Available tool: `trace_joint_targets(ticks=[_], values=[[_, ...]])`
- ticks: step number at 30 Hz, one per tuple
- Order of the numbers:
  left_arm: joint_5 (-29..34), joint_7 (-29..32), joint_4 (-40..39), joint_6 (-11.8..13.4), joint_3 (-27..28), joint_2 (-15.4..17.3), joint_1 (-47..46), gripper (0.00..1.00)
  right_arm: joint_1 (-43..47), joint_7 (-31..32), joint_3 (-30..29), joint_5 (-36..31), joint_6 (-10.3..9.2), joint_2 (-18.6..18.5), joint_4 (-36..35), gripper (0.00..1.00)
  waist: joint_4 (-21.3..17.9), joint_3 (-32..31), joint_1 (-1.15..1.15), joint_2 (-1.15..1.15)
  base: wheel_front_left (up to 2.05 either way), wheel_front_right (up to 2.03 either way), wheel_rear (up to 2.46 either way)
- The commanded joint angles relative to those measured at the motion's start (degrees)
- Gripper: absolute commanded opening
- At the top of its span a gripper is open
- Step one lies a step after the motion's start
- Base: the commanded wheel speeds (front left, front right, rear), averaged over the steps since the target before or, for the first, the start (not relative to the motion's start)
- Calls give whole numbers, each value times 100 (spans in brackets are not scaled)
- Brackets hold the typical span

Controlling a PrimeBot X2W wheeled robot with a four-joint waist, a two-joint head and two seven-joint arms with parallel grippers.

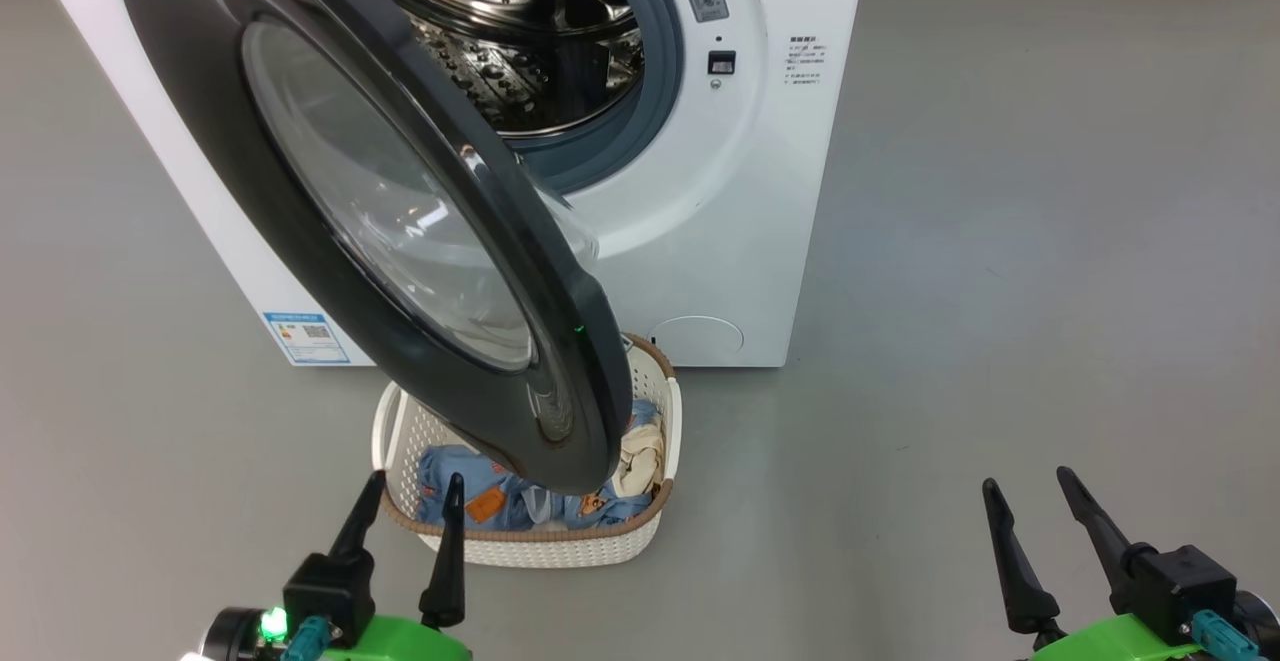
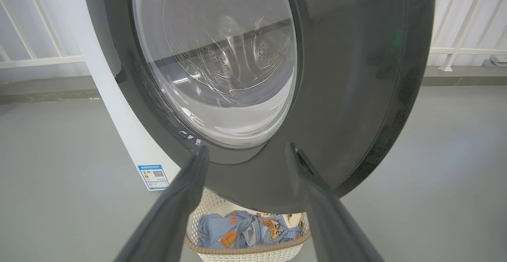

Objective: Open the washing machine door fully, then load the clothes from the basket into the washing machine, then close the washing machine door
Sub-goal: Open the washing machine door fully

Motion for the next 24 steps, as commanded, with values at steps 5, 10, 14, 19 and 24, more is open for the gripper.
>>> trace_joint_targets(ticks=[5, 10, 14, 19, 24], values=[[34, -46, -127, -35, 218, 85, -63, 100, -24, -109, 170, -115, 9, 16, -51, 100, -3, -7, 0, 0, 0, 0, 0], [24, -46, -132, -30, 235, 85, -61, 100, -11, -139, 171, -159, 9, 36, -39, 100, -1, -11, 0, 0, 0, 0, 0], [4, -46, -141, -11, 235, 85, -49, 100, 4, -153, 159, -191, 9, 54, -48, 100, 4, -13, 0, 0, 0, 0, 0], [-23, -46, -124, 9, 238, 85, -40, 100, 6, -164, 146, -211, 9, 66, -70, 100, 5, -23, 0, 0, 0, 0, 0], [-37, -46, -124, 21, 243, 85, -38, 100, 15, -171, 139, -216, 9, 74, -111, 100, 10, -31, 0, 0, 0, 0, 0]])
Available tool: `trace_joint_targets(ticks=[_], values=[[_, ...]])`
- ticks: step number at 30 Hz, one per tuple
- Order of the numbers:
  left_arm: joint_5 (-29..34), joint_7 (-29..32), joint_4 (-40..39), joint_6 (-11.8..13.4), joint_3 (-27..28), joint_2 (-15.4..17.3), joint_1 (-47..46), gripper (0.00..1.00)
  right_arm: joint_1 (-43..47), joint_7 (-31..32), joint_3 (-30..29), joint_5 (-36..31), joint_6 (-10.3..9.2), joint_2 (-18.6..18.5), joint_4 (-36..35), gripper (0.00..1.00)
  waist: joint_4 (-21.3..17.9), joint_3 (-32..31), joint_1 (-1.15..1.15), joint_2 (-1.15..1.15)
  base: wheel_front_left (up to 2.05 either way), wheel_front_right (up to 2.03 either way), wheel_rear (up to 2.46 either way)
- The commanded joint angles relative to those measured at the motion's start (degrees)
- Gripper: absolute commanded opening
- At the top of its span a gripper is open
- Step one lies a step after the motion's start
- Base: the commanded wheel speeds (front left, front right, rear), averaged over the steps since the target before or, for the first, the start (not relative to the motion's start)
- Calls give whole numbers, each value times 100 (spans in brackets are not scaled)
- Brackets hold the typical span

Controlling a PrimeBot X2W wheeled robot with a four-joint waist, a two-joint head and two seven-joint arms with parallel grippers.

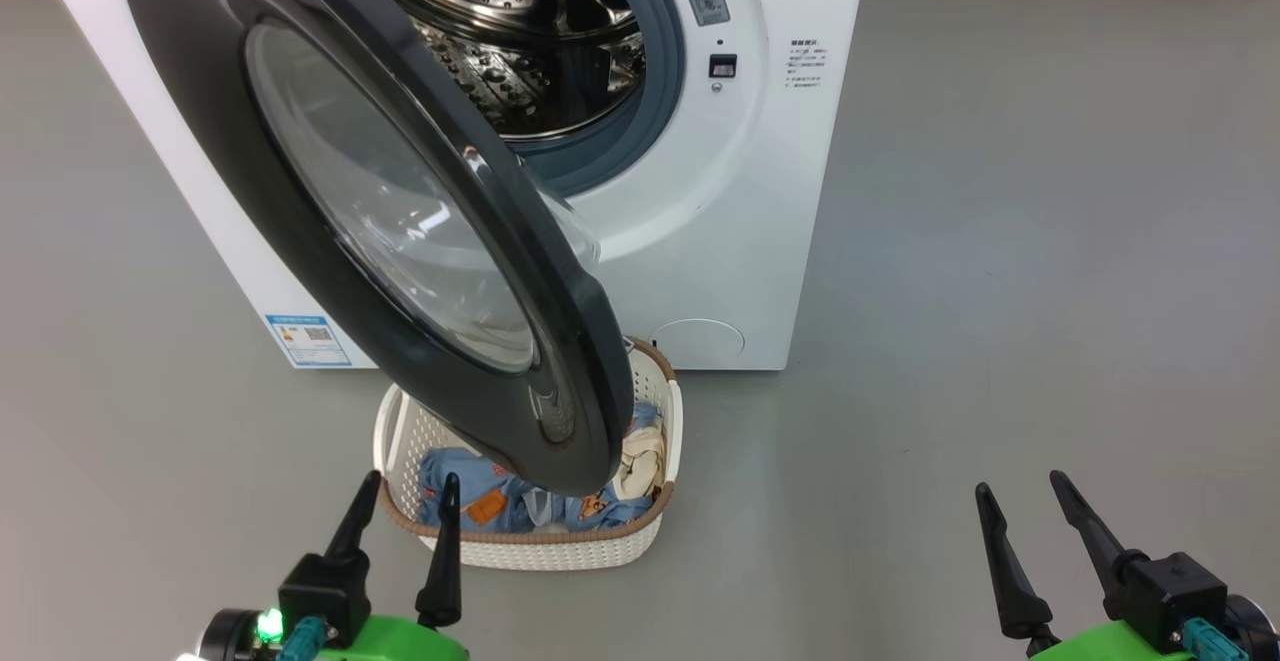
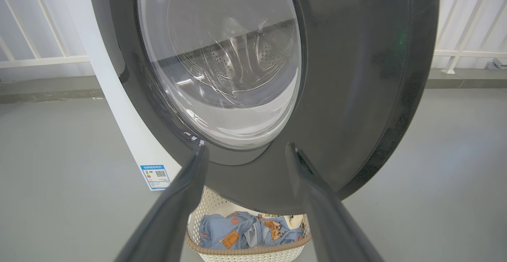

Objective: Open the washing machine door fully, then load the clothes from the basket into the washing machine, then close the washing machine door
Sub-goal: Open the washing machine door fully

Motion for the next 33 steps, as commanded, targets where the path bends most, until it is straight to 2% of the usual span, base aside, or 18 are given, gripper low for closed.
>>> trace_joint_targets(ticks=[1, 7, 8, 9, 10, 25, 33], values=[[-17, -46, -124, 18, 199, 85, -47, 100, -17, -56, 136, -68, 9, -25, -167, 100, 1, 0, 0, 0, 0, 0, 0], [-39, -46, -111, 28, 208, 85, -42, 100, -3, -62, 148, -68, 9, -18, -183, 100, -2, -20, 0, 0, 0, 0, 0], [-44, -46, -106, 28, 209, 85, -41, 92, -4, -62, 153, -69, 9, -17, -190, 100, -5, -23, 0, 0, 0, 0, 0], [-46, -46, -97, 28, 209, 85, -41, 40, -5, -63, 159, -70, 9, -16, -197, 100, -8, -24, 0, 0, 0, 0, 0], [-56, -46, -83, 24, 207, 85, -42, 0, -9, -64, 166, -69, 9, -16, -206, 100, -11, -24, 0, 0, 0, 0, 0], [-153, -46, -18, 140, 214, 85, -142, 0, -21, -69, 207, -38, 9, -24, -257, 100, -17, -39, 0, 0, 0, 0, 0], [-210, -46, -264, 378, 408, 85, -386, 0, -43, -70, 266, -28, 9, -32, -273, 100, -16, -58, 0, 0, 0, 0, 0]])
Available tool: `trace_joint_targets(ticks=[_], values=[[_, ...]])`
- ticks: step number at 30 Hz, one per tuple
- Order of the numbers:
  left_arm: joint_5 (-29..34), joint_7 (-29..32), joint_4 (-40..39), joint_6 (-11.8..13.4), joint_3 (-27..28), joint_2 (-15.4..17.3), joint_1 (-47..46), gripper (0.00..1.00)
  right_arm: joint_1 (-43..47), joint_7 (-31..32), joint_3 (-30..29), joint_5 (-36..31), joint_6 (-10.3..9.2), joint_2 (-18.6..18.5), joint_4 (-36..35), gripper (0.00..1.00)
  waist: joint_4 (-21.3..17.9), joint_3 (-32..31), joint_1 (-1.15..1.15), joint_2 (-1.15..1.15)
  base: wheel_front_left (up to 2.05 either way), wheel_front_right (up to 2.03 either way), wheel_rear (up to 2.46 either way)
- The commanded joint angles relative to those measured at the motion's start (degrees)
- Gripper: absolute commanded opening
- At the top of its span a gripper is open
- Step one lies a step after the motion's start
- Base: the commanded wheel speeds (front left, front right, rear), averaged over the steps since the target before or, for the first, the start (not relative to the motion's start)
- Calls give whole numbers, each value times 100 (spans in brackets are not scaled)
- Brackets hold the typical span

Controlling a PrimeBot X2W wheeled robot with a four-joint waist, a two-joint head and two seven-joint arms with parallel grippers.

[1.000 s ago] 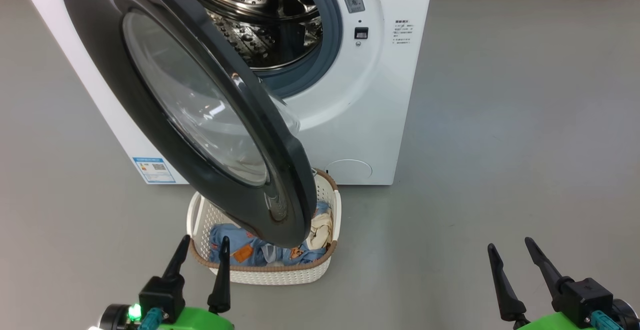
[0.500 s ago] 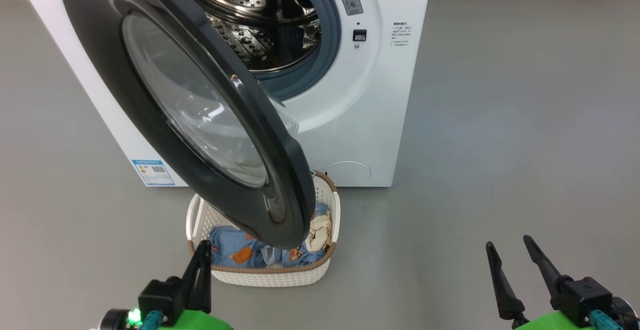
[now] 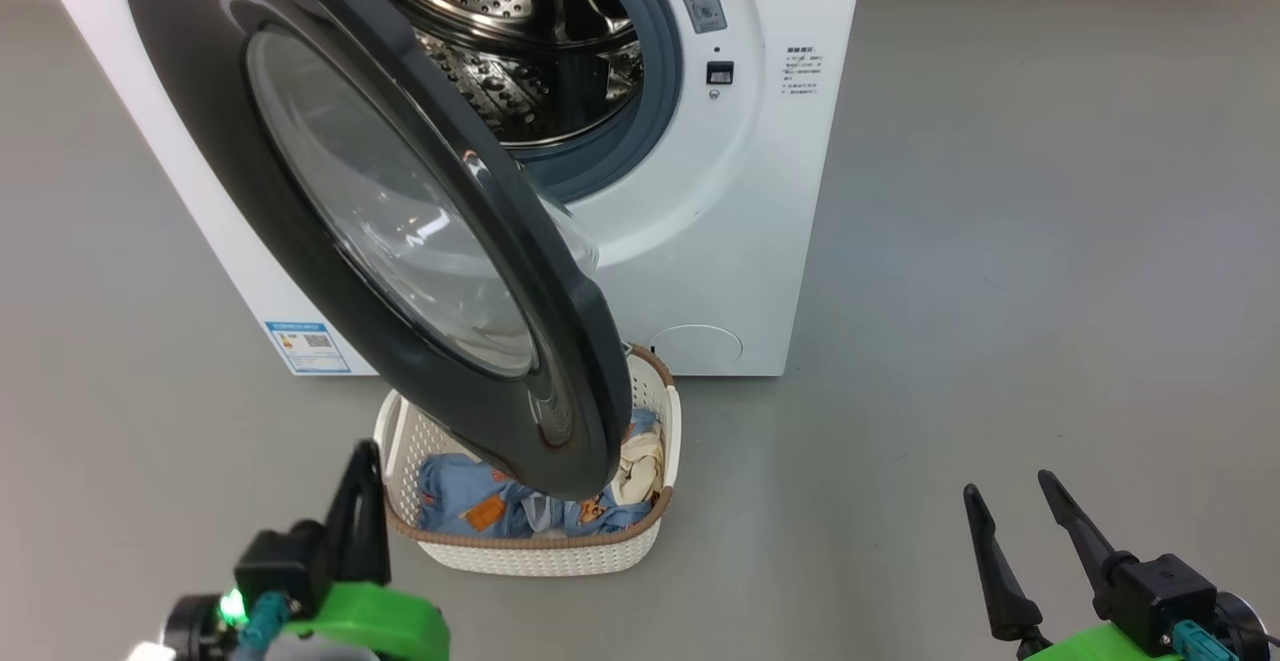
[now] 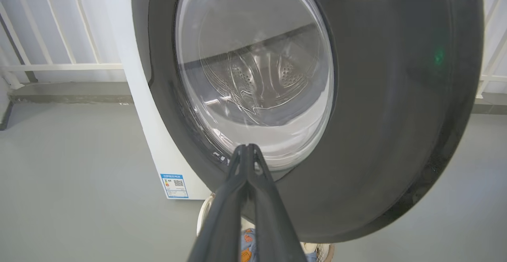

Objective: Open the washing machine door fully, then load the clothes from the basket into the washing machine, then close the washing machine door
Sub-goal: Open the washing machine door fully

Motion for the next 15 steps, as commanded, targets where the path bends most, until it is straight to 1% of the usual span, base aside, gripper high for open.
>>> trace_joint_targets(ticks=[1, 6, 10, 15], values=[[4, -46, -251, 91, 232, 86, -325, 0, -96, -68, 168, 12, 9, -43, -169, 100, 2, 2, 0, 0, 0, 0, 0], [220, -46, -697, 223, 349, 125, -666, 0, -103, -69, 218, 14, 9, -25, -199, 100, -7, 29, 0, 0, 0, 0, 0], [468, -46, -1291, 324, 342, 156, -1021, 0, -135, -70, 250, 14, 9, -20, -229, 100, -25, 58, 0, 0, 0, 0, 0], [625, -46, -2100, 187, -5, 134, -1622, 0, -174, -71, 255, 11, 9, -28, -264, 100, 14, 126, 0, 0, 0, 0, 0]])
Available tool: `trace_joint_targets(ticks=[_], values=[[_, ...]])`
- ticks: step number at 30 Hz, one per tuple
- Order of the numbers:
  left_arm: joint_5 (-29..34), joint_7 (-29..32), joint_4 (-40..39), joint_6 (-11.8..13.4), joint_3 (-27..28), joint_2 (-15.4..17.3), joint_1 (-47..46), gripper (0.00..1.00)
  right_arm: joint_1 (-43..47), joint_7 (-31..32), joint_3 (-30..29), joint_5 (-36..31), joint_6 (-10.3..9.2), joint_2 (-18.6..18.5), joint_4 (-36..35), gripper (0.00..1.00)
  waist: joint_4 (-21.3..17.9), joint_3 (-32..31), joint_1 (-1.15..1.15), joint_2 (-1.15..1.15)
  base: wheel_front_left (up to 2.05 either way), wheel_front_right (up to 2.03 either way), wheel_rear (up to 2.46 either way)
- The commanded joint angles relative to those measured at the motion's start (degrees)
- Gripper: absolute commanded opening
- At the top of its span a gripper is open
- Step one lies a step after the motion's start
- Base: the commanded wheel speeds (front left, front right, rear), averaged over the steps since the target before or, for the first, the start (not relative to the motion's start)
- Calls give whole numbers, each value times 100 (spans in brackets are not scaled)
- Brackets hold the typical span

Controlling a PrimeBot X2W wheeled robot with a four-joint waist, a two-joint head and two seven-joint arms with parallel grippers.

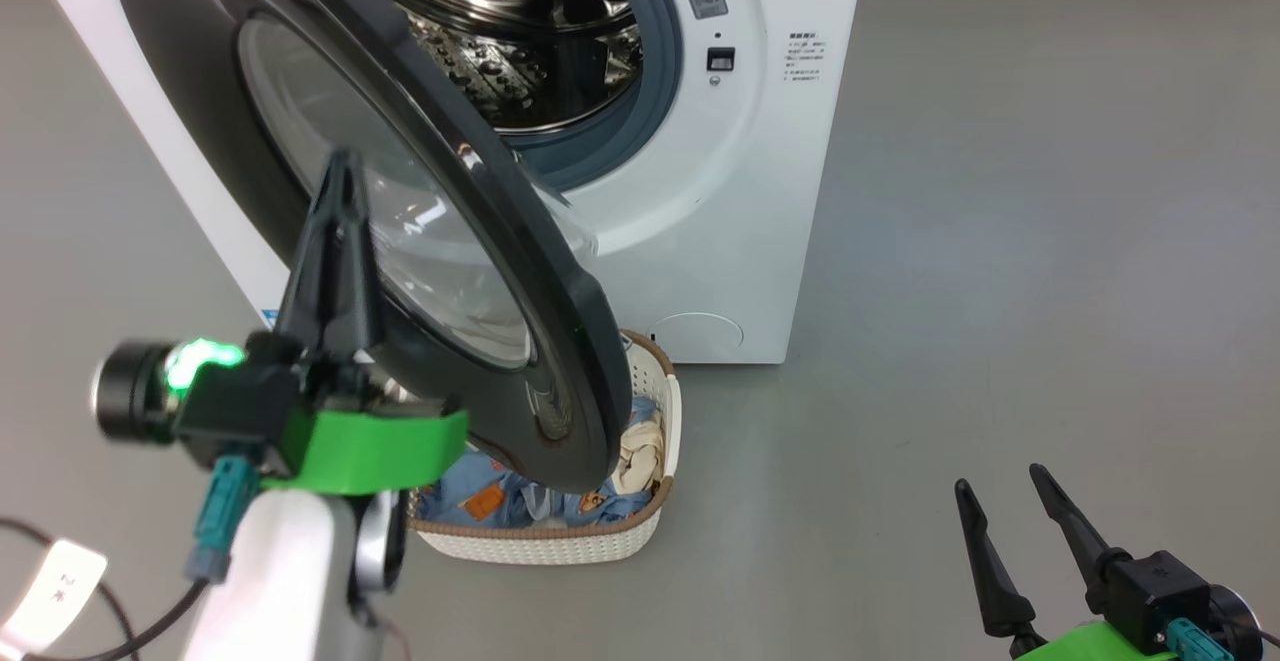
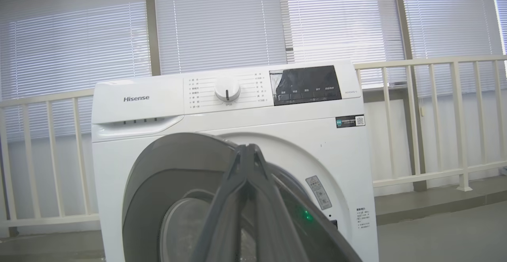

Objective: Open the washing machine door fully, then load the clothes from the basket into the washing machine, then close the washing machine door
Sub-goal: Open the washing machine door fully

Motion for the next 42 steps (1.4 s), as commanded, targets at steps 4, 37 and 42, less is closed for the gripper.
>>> trace_joint_targets(ticks=[4, 37, 42], values=[[-38, 66, -317, -168, -367, 67, -791, 0, -206, -70, 191, -14, 9, -46, -175, 100, 17, 55, 0, 0, 0, 0, 0], [-2664, 1242, 1724, 502, -3179, 59, -1586, 0, -327, -73, 412, 17, 9, -95, -165, 100, -81, 328, 0, 0, 0, 0, 0], [-2749, 1171, 1967, 556, -3123, 70, -1459, 0, -312, -73, 402, 29, 9, -98, -167, 100, -64, 315, 0, 0, 0, 0, 0]])
